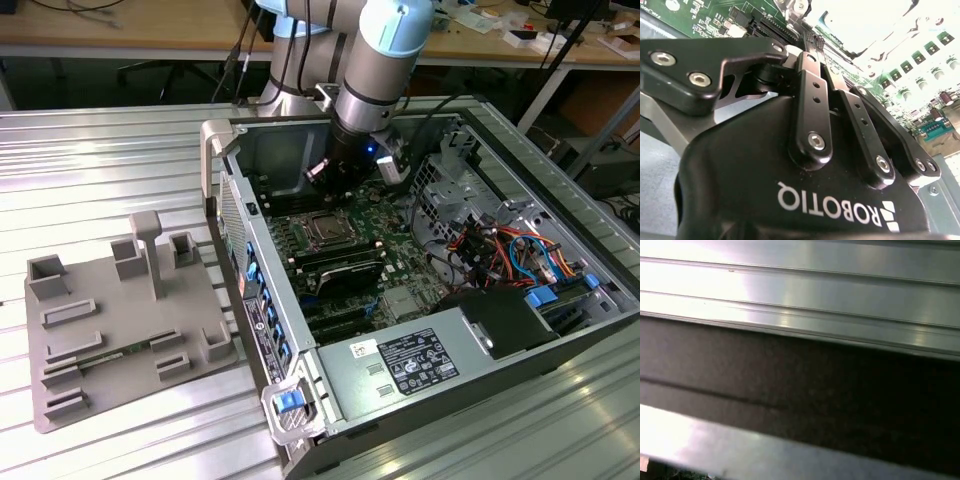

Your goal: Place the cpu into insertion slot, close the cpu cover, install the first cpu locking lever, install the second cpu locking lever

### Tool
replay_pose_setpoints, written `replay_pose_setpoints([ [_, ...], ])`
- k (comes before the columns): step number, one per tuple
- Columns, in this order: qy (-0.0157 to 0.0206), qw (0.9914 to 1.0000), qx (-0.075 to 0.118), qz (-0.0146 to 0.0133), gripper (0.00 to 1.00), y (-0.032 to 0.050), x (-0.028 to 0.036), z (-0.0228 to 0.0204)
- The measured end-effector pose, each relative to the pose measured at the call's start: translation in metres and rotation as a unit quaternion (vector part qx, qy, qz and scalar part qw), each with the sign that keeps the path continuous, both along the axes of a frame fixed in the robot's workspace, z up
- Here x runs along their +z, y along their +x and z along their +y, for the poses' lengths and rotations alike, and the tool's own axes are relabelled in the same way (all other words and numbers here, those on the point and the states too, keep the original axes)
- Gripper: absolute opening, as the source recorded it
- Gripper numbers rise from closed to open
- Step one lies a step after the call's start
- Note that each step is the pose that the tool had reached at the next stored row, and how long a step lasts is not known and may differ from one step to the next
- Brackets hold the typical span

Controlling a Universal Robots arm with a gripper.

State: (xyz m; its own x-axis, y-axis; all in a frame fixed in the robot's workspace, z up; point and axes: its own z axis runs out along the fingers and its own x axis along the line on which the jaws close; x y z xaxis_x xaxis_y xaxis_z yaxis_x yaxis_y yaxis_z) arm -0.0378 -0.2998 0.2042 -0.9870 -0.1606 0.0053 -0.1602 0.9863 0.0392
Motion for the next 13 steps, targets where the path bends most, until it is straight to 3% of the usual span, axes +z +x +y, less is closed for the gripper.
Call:
replay_pose_setpoints([
  [5,0.0000,1.00000,0.000,0.0000,0.11,-0.0001,-0.0007,-0.0031],
  [12,0.0001,1.00000,0.000,0.0004,0.11,0.0016,-0.0043,-0.0030],
  [13,0.0014,1.00000,0.000,0.0004,0.11,0.0016,-0.0045,-0.0027],
])
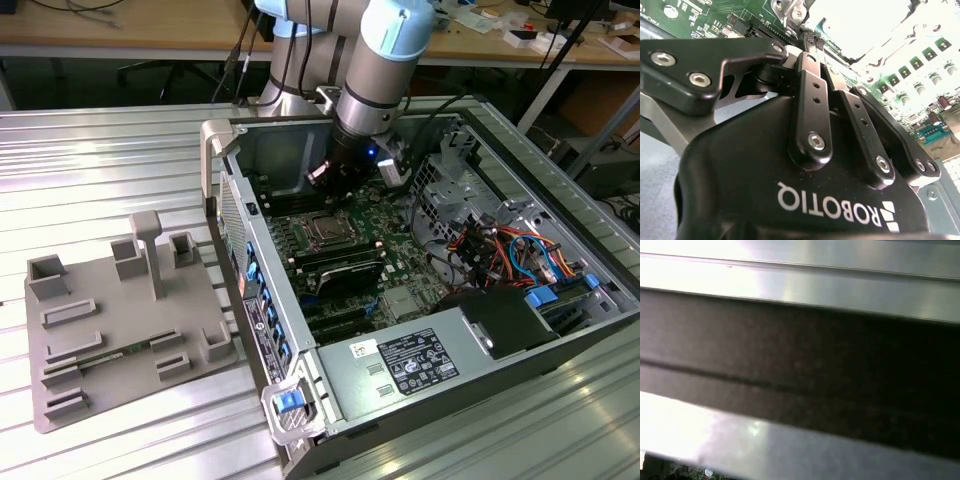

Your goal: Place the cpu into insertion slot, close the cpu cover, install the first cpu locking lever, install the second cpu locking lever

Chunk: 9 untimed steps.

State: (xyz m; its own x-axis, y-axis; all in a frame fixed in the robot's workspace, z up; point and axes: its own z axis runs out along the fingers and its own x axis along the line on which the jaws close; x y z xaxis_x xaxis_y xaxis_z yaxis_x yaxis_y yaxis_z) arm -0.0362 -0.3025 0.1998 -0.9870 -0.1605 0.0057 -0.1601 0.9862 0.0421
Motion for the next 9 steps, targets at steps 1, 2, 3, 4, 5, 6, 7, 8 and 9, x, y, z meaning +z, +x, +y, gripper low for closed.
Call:
replay_pose_setpoints([
  [1,0.0024,1.00000,0.000,-0.0001,0.11,0.0000,-0.0002,0.0013],
  [2,0.0035,0.99999,0.000,0.0000,0.11,-0.0001,0.0001,0.0028],
  [3,0.0037,0.99999,0.000,0.0002,0.11,-0.0001,0.0001,0.0034],
  [4,0.0038,0.99999,0.000,0.0002,0.11,-0.0002,0.0004,0.0033],
  [5,0.0043,0.99999,0.000,-0.0003,0.11,0.0000,0.0013,0.0037],
  [6,0.0052,0.99999,0.000,-0.0008,0.11,0.0002,0.0032,0.0040],
  [7,0.0047,0.99999,0.000,-0.0007,0.11,0.0002,0.0068,0.0039],
  [8,0.0042,0.99999,0.000,-0.0004,0.11,0.0000,0.0118,0.0037],
  [9,0.0042,0.99999,0.000,-0.0004,0.11,0.0000,0.0153,0.0037],
])
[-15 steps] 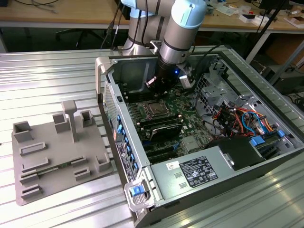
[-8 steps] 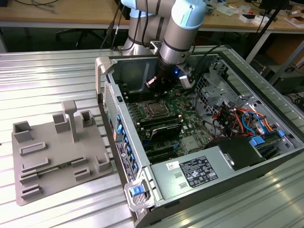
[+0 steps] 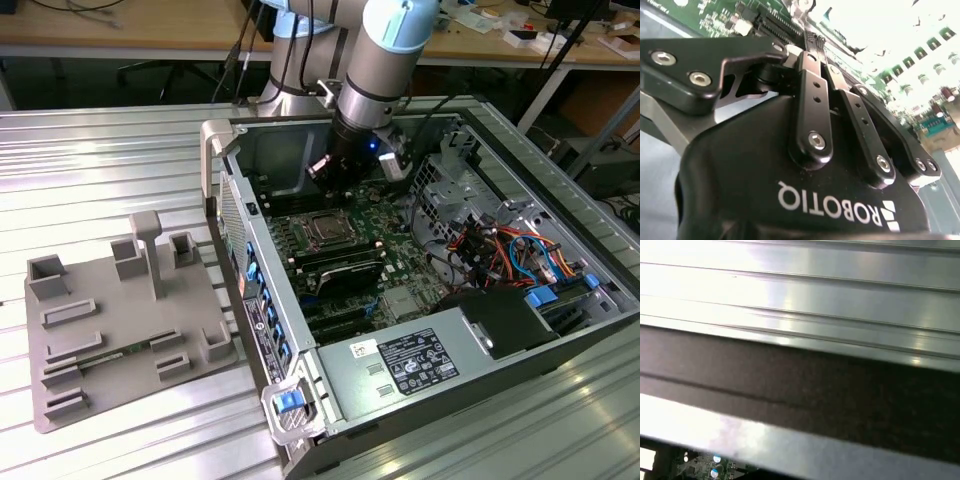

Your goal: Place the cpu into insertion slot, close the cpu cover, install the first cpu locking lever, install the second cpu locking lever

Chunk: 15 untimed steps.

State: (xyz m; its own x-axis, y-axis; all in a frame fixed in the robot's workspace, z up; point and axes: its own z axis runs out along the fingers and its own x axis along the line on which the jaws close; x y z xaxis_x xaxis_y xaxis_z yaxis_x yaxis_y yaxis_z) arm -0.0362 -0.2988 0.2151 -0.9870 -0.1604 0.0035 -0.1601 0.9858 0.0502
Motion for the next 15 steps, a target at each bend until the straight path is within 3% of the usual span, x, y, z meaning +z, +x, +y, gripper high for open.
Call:
replay_pose_setpoints([
  [3,0.0000,1.00000,0.000,0.0000,0.11,0.0000,0.0119,-0.0011],
  [4,0.0000,1.00000,0.000,0.0000,0.11,0.0000,0.0128,-0.0052],
  [5,0.0000,1.00000,0.000,0.0001,0.11,0.0001,0.0128,-0.0106],
  [6,-0.0001,1.00000,0.000,0.0006,0.11,0.0009,0.0129,-0.0252],
  [7,-0.0001,1.00000,0.000,0.0010,0.11,0.0012,0.0129,-0.0310],
  [9,-0.0001,1.00000,0.000,0.0016,0.11,0.0019,0.0129,-0.0377],
  [12,-0.0001,1.00000,0.000,0.0030,0.11,0.0043,0.0135,-0.0450],
  [15,-0.0001,0.99999,0.000,0.0037,0.11,0.0062,0.0180,-0.0464],
])
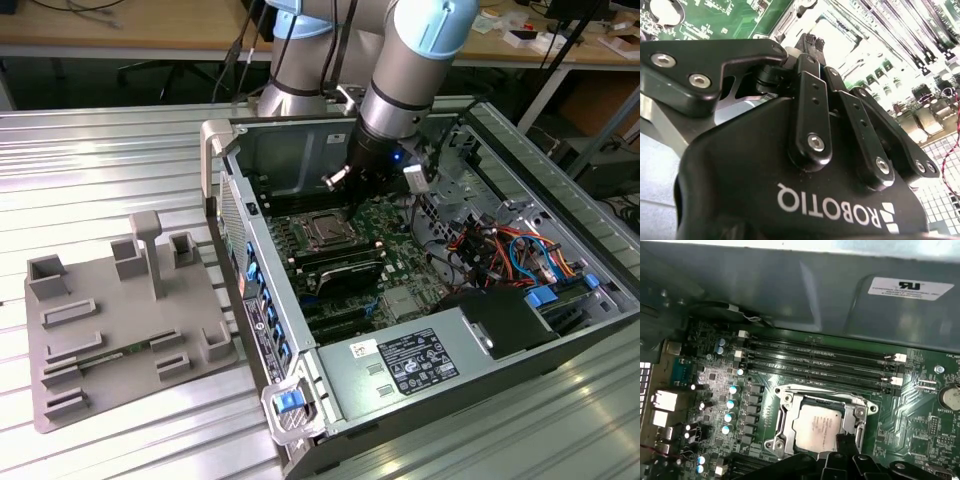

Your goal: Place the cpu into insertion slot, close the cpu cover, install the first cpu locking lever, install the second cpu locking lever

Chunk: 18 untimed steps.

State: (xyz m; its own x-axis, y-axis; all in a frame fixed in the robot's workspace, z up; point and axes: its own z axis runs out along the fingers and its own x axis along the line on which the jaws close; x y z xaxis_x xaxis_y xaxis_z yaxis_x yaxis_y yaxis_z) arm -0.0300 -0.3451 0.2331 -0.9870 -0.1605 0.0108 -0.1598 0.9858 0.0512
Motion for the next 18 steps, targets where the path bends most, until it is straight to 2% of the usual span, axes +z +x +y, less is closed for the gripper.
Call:
replay_pose_setpoints([
  [1,0.0000,1.00000,0.000,0.0000,0.11,0.0000,0.0028,0.0000],
  [6,0.0000,1.00000,0.000,0.0000,0.11,0.0001,0.0277,-0.0001],
  [9,0.0002,1.00000,0.000,0.0000,0.11,0.0002,0.0383,-0.0001],
  [18,0.0002,1.00000,0.000,0.0000,0.11,0.0002,0.0384,-0.0001],
])
